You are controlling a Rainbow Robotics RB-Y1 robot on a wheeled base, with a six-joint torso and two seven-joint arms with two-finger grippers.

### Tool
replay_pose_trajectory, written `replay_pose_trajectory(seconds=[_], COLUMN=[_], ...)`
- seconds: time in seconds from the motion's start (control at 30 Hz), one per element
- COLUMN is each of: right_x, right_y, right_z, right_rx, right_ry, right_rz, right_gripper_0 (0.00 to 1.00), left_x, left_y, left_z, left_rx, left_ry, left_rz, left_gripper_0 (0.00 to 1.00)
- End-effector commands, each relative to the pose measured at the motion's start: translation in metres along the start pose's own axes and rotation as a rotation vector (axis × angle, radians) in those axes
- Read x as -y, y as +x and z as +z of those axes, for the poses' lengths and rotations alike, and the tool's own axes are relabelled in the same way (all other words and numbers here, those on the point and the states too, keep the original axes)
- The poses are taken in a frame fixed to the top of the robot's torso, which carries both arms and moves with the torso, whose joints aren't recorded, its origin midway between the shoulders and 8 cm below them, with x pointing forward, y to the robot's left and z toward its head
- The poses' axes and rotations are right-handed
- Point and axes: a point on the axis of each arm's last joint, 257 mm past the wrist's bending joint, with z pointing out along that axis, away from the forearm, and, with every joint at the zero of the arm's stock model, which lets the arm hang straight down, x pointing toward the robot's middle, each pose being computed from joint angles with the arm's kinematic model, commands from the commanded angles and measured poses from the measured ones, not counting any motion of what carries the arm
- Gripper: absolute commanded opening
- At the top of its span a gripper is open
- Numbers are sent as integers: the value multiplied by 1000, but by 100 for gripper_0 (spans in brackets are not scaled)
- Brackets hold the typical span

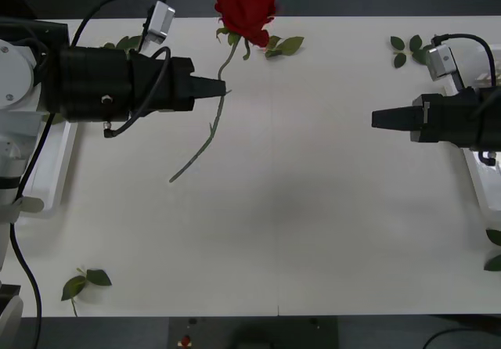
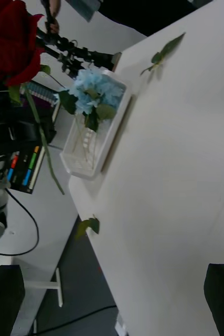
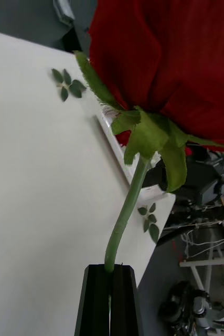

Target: Put the red flowers into the right box and the blue flowers into the left box

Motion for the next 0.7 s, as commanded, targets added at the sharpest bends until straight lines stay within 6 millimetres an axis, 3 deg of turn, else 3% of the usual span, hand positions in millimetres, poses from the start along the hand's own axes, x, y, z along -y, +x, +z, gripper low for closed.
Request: replay_pose_trajectory(seconds=[0.03, 0.27, 0.43, 0.7], right_x=[-48, -87, -101, -106], right_y=[2, 15, 18, 15], right_z=[19, 42, 66, 95], right_rx=[59, 159, 245, 320], right_ry=[-130, -259, -328, -333], right_rz=[-37, -48, -52, -119], right_gripper_0=[100, 100, 100, 100], left_x=[33, 67, 65, 60], left_y=[-14, -29, -32, -34], left_z=[0, 1, 1, 1], left_rx=[86, 157, 166, 165], left_ry=[106, 240, 243, 241], left_rz=[73, 13, -51, -186], left_gripper_0=[0, 0, 0, 0])
